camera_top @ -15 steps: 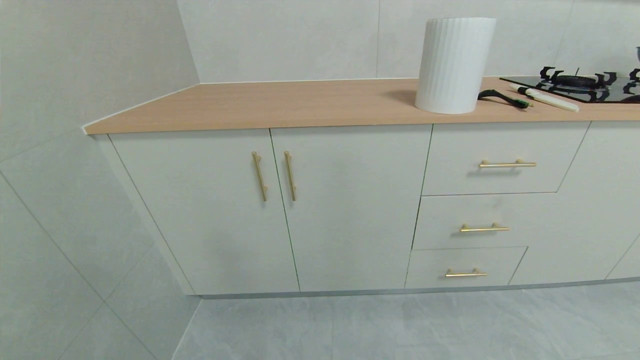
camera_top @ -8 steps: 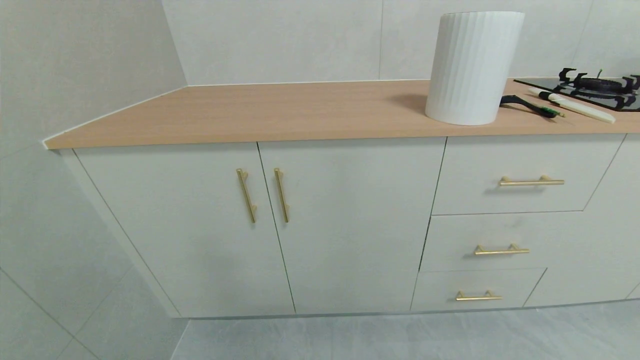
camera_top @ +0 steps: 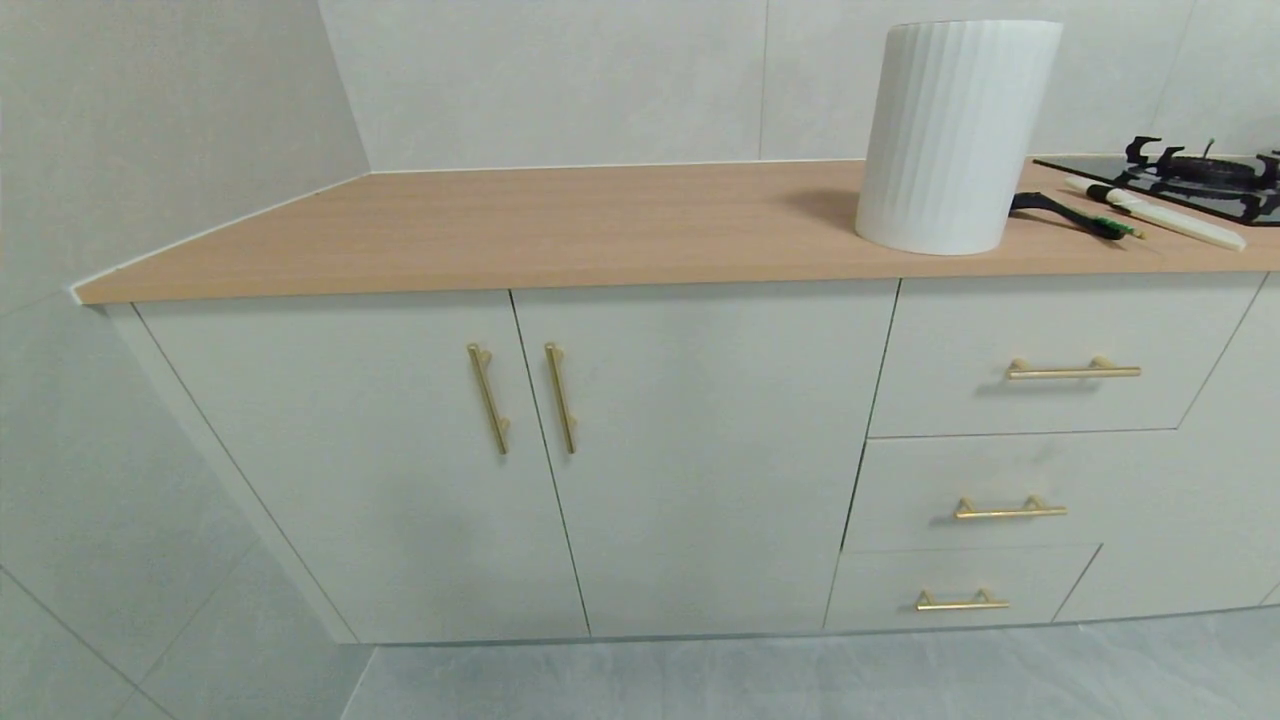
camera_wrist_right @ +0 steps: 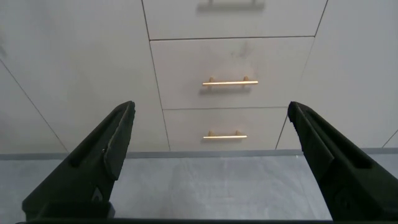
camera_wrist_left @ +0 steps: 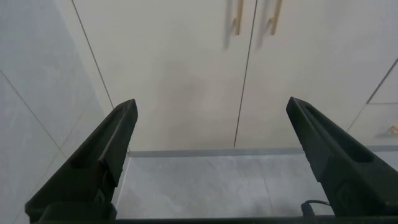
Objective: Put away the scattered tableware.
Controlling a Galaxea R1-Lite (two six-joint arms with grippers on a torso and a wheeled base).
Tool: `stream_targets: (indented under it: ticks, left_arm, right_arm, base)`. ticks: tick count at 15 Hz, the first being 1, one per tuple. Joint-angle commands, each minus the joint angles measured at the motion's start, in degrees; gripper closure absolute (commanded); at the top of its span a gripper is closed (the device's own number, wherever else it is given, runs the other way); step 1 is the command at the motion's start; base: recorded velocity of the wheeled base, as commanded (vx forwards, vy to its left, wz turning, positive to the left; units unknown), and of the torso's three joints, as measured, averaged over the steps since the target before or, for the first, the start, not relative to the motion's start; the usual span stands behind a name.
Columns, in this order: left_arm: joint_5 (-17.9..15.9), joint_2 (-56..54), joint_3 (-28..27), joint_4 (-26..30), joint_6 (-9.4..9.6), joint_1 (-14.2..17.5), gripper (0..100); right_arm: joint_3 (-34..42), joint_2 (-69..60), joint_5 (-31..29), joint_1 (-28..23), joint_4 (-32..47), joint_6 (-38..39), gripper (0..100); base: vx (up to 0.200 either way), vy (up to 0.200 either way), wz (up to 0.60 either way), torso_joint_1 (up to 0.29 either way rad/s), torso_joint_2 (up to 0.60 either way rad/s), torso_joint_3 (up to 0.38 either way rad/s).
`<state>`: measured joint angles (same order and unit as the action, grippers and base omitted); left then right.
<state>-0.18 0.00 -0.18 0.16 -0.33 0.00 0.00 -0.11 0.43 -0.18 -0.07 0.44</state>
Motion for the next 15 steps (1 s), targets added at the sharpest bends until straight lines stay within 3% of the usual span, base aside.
stream_targets:
  ticks: [1, 10, 15]
  left_arm:
    - [0.0, 0.1, 0.0, 0.0, -0.02, -0.1, 0]
    - [0.0, 0.1, 0.0, 0.0, -0.02, -0.1, 0]
    - [0.0, 0.1, 0.0, 0.0, -0.02, 0.0, 0]
  right_arm:
    - [0.0, 0.1, 0.1, 0.0, 0.0, 0.0, 0]
    - [0.0, 0.1, 0.0, 0.0, 0.0, 0.1, 0]
    - [0.0, 0.1, 0.0, 0.0, 0.0, 0.1, 0]
  base:
    - [0.0, -0.2, 0.0, -0.002, 0.0, 0.002]
    - [0.0, -0.2, 0.0, 0.001, 0.0, 0.0]
    - [0.0, 0.0, 0.0, 0.0, 0.0, 0.0]
